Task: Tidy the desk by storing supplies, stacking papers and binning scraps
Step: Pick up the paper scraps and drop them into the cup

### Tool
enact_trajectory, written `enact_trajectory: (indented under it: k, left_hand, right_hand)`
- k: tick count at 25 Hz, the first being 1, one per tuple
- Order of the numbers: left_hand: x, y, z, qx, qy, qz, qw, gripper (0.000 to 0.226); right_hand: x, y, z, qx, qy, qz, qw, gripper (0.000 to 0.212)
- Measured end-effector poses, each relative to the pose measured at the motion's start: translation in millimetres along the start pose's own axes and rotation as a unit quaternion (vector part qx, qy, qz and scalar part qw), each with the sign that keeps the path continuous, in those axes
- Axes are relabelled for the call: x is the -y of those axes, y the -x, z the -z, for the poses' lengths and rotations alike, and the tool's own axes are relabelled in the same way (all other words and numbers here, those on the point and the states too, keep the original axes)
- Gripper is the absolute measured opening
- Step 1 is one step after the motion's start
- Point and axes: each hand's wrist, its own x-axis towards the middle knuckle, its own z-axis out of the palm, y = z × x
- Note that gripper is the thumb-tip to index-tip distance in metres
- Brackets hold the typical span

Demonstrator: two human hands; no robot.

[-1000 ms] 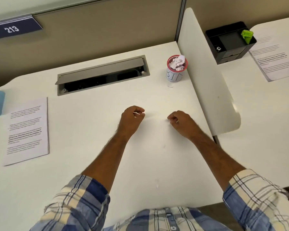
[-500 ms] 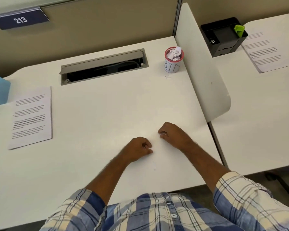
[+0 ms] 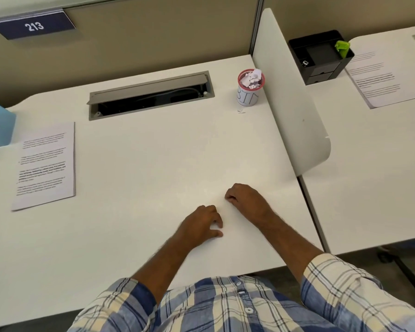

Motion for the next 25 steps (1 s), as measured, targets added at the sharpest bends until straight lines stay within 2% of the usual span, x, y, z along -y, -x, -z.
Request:
enact_trajectory:
  k: [6, 8, 10, 13, 16, 19, 21, 25]
  left_hand:
    - [2.7, -7.3, 7.6, 0.013, 0.02, 0.005, 1.0, 0.007]
    - [7.0, -9.7, 12.2, 0.019, 0.03, -0.006, 0.999, 0.005]
    - [11.8, -11.7, 20.2, 0.005, 0.066, 0.002, 0.998, 0.005]
    - [22.7, -14.9, 37.6, -0.058, 0.141, 0.062, 0.986, 0.008]
    - [34.9, -17.8, 49.8, -0.115, 0.207, 0.114, 0.965, 0.01]
    - [41.5, -20.2, 54.8, -0.131, 0.224, 0.143, 0.955, 0.01]
    - [44.2, -22.2, 56.3, -0.134, 0.234, 0.152, 0.951, 0.01]
    - [45.7, -26.2, 60.8, -0.155, 0.246, 0.164, 0.943, 0.01]
  right_hand:
    - [1.6, -3.0, 0.0, 0.026, 0.001, -0.021, 0.999, 0.019]
    - [2.2, -5.6, 3.1, 0.023, -0.044, -0.048, 0.998, 0.016]
    - [-1.8, -8.2, 10.2, -0.018, -0.128, -0.101, 0.986, 0.016]
    - [-14.7, -11.3, 20.4, -0.059, -0.189, -0.132, 0.971, 0.018]
    - [-20.0, -11.6, 19.8, -0.016, -0.183, -0.077, 0.98, 0.016]
    - [-21.8, -16.5, 14.6, 0.034, -0.157, -0.008, 0.987, 0.02]
    - [-22.7, -21.8, 11.7, 0.039, -0.13, 0.021, 0.99, 0.021]
    - [-17.0, -28.4, 9.9, 0.059, -0.028, 0.07, 0.995, 0.009]
